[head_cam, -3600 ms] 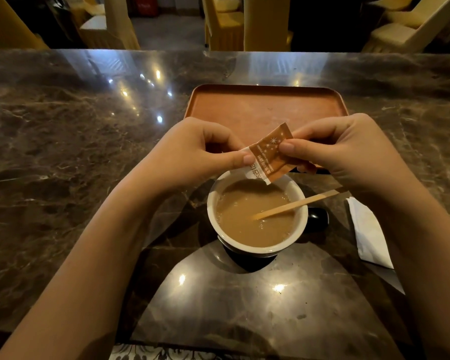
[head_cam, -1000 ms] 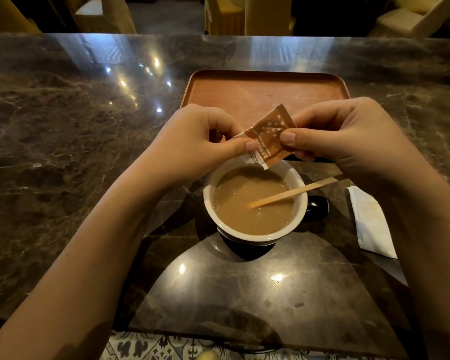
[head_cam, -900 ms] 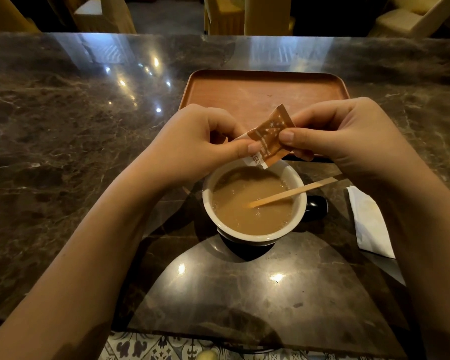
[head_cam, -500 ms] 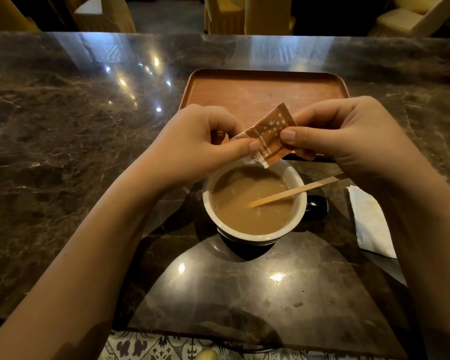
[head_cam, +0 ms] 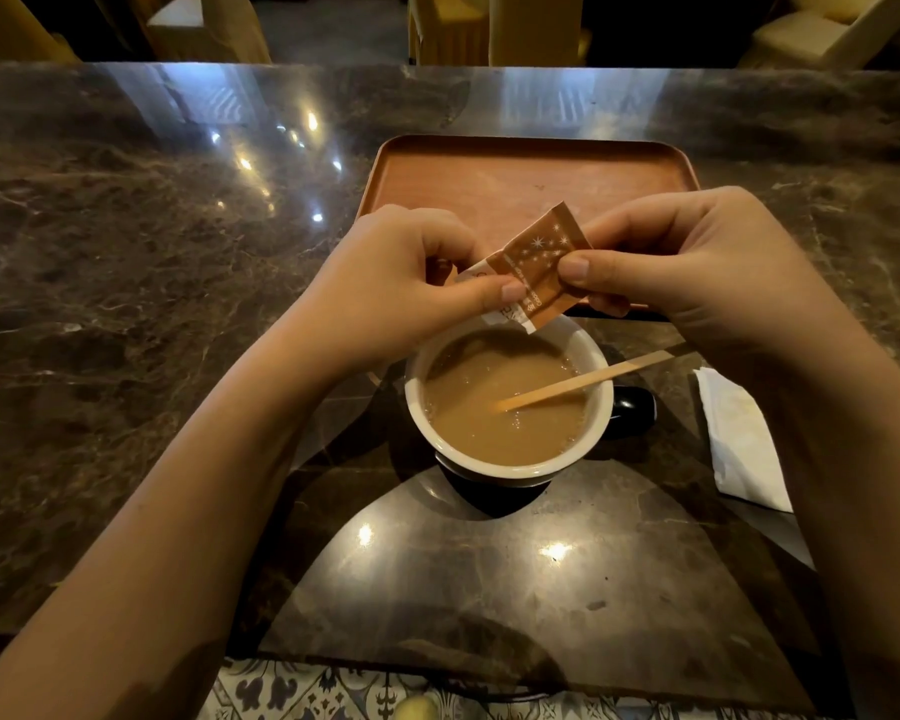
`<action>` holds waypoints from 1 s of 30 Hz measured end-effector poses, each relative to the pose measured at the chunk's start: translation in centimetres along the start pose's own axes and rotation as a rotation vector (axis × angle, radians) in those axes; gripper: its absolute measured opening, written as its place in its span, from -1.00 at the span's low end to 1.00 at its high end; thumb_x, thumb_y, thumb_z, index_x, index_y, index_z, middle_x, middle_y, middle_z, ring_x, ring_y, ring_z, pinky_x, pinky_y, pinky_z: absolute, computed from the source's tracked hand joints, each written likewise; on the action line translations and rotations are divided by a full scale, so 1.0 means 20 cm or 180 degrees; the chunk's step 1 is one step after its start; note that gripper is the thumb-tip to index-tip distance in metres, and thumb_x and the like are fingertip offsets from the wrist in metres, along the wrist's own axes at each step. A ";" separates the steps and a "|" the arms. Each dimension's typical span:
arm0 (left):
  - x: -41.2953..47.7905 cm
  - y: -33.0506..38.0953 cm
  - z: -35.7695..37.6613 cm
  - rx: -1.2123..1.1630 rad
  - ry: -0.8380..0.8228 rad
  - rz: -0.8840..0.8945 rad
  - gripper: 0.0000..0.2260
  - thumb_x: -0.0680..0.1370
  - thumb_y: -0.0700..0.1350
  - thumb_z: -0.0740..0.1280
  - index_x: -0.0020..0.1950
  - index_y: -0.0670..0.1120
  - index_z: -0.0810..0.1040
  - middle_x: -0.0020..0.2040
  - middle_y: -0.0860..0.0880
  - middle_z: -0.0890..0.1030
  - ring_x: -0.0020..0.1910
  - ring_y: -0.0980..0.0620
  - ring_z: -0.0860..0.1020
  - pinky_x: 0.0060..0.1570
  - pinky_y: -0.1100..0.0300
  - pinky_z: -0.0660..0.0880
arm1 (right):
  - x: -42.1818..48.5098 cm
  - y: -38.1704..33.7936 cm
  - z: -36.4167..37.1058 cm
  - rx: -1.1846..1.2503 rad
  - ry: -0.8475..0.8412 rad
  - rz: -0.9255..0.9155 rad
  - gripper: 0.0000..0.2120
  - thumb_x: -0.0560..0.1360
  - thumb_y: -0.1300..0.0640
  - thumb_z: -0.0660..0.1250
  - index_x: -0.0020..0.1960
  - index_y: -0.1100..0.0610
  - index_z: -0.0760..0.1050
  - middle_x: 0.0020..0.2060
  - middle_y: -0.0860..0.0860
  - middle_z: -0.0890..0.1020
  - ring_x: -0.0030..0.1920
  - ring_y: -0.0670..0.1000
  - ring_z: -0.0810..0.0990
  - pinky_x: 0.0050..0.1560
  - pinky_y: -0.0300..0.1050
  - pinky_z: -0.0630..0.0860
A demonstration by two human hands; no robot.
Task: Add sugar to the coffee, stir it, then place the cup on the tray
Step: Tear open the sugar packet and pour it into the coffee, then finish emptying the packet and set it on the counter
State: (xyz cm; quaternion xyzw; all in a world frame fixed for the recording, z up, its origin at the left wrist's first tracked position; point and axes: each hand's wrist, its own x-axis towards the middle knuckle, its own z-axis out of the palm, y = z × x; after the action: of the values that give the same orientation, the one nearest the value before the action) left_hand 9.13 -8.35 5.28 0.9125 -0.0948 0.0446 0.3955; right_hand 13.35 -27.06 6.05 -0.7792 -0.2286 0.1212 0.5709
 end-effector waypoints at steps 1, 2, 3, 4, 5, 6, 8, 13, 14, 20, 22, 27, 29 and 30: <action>0.00 0.00 0.00 -0.0038 -0.0015 -0.0012 -0.84 0.39 0.02 0.37 -0.17 -0.05 0.62 -0.18 -0.09 0.62 -0.24 0.00 0.51 -0.17 0.17 0.44 | 0.00 0.00 0.00 0.0029 -0.0001 0.0012 -0.92 0.34 0.21 0.39 -0.19 0.07 0.61 -0.27 -0.08 0.71 -0.31 -0.13 0.62 -0.30 -0.36 0.56; 0.00 0.00 0.00 -0.0084 -0.0026 -0.0019 -0.84 0.40 0.02 0.37 -0.15 -0.05 0.63 -0.17 -0.09 0.62 -0.24 0.00 0.51 -0.18 0.18 0.44 | 0.00 0.00 0.00 0.0054 -0.0003 0.0026 -0.92 0.34 0.20 0.39 -0.18 0.07 0.61 -0.30 -0.11 0.71 -0.31 -0.13 0.62 -0.30 -0.37 0.56; 0.00 0.00 -0.01 -0.0114 -0.0034 -0.0020 -0.84 0.40 0.00 0.38 -0.14 -0.06 0.63 -0.17 -0.08 0.62 -0.23 0.00 0.51 -0.18 0.18 0.44 | 0.00 0.00 0.00 0.0069 -0.0008 0.0039 -0.92 0.33 0.20 0.39 -0.18 0.07 0.61 -0.33 -0.12 0.71 -0.31 -0.14 0.62 -0.31 -0.38 0.55; 0.00 0.00 -0.01 -0.0123 -0.0036 -0.0011 -0.84 0.40 0.00 0.38 -0.12 -0.05 0.64 -0.17 -0.07 0.61 -0.24 0.01 0.50 -0.18 0.19 0.44 | 0.00 0.00 0.00 0.0083 -0.0016 0.0055 -0.91 0.33 0.19 0.39 -0.18 0.07 0.61 -0.33 -0.12 0.71 -0.31 -0.14 0.62 -0.31 -0.38 0.55; -0.01 0.00 -0.02 -0.0124 -0.0029 0.0016 -0.85 0.41 -0.01 0.38 -0.09 -0.04 0.63 -0.16 -0.05 0.61 -0.26 0.04 0.50 -0.19 0.21 0.45 | 0.00 0.01 0.00 0.0111 -0.0028 0.0083 -0.91 0.31 0.17 0.39 -0.18 0.08 0.62 -0.31 -0.10 0.71 -0.30 -0.13 0.62 -0.31 -0.38 0.55; -0.01 -0.01 -0.04 -0.0134 -0.0017 0.0060 -0.84 0.42 -0.02 0.38 -0.04 -0.02 0.62 -0.16 -0.03 0.61 -0.28 0.07 0.49 -0.21 0.22 0.46 | 0.01 0.01 -0.01 0.0167 -0.0049 0.0127 -0.90 0.30 0.15 0.39 -0.18 0.08 0.62 -0.29 -0.07 0.72 -0.31 -0.12 0.62 -0.31 -0.37 0.55; -0.01 -0.01 -0.08 -0.0167 -0.0045 0.0184 -0.73 0.42 -0.03 0.40 0.11 0.02 0.55 -0.13 0.05 0.59 -0.27 0.08 0.51 -0.20 0.23 0.50 | 0.01 0.02 -0.03 0.0360 -0.0121 0.0276 -0.88 0.29 0.15 0.39 -0.18 0.11 0.62 -0.33 -0.04 0.71 -0.36 -0.12 0.59 -0.33 -0.37 0.54; -0.02 -0.03 -0.12 0.0111 -0.0366 0.0709 -0.63 0.40 -0.04 0.38 0.20 0.05 0.50 0.06 0.08 0.56 -0.10 -0.01 0.51 -0.15 0.14 0.50 | 0.03 0.04 -0.05 0.0895 -0.0289 0.0652 -0.84 0.28 0.19 0.38 -0.15 0.19 0.61 -0.36 0.00 0.69 -0.44 -0.15 0.54 -0.36 -0.38 0.50; -0.02 -0.04 -0.11 0.0174 -0.0331 0.0779 -0.67 0.41 -0.05 0.37 0.16 0.04 0.52 0.04 0.06 0.57 -0.11 -0.02 0.51 -0.16 0.12 0.49 | 0.03 0.04 -0.05 0.0960 -0.0318 0.0691 -0.82 0.27 0.18 0.38 -0.14 0.19 0.61 -0.36 0.00 0.69 -0.44 -0.14 0.54 -0.36 -0.38 0.50; 0.00 -0.02 -0.05 0.0038 0.0336 0.0846 -0.86 0.43 -0.14 0.32 -0.04 -0.01 0.60 -0.13 0.09 0.59 -0.20 0.06 0.53 -0.22 0.26 0.48 | 0.02 0.03 -0.04 0.0323 -0.0190 0.0453 -0.63 0.28 0.10 0.40 0.08 0.06 0.53 -0.20 0.10 0.70 -0.28 -0.03 0.64 -0.21 -0.22 0.61; 0.00 -0.01 -0.04 -0.0064 0.0357 0.0798 -0.85 0.44 -0.15 0.31 -0.04 -0.03 0.60 -0.13 0.11 0.59 -0.20 0.02 0.54 -0.21 0.20 0.49 | 0.01 0.02 -0.03 0.0114 -0.0184 0.0341 -0.56 0.29 0.05 0.37 0.17 0.04 0.49 -0.13 0.11 0.67 -0.20 0.00 0.66 -0.13 -0.16 0.61; 0.00 0.04 -0.07 -0.0415 -0.0077 0.0684 -0.84 0.43 -0.12 0.29 -0.03 -0.05 0.59 -0.11 0.05 0.61 -0.14 -0.07 0.57 -0.09 -0.02 0.53 | 0.00 -0.01 -0.03 -0.0120 -0.0201 0.0145 -0.75 0.42 0.09 0.32 0.09 0.02 0.56 -0.12 -0.08 0.67 -0.13 -0.09 0.63 -0.14 -0.30 0.58; 0.00 0.07 -0.08 -0.0587 -0.0187 0.0667 -0.85 0.44 -0.13 0.30 -0.03 -0.04 0.58 -0.10 0.06 0.61 -0.11 -0.11 0.58 -0.06 -0.07 0.54 | 0.00 -0.01 -0.04 0.0036 -0.0255 0.0183 -0.82 0.38 0.13 0.35 -0.02 0.03 0.60 -0.23 -0.10 0.69 -0.20 -0.11 0.64 -0.19 -0.30 0.57; 0.00 0.08 -0.09 -0.0620 -0.0188 0.0664 -0.86 0.45 -0.15 0.31 -0.02 -0.04 0.58 -0.10 0.07 0.61 -0.09 -0.11 0.58 -0.05 -0.07 0.54 | 0.00 -0.02 -0.04 0.0166 -0.0274 0.0213 -0.83 0.34 0.11 0.37 -0.07 0.05 0.60 -0.27 -0.11 0.69 -0.23 -0.12 0.63 -0.21 -0.29 0.57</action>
State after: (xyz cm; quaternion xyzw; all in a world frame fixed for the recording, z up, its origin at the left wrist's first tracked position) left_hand 8.83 -8.10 7.69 0.8559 -0.2046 0.0492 0.4724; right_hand 13.66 -27.66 6.80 -0.7653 -0.2236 0.1795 0.5762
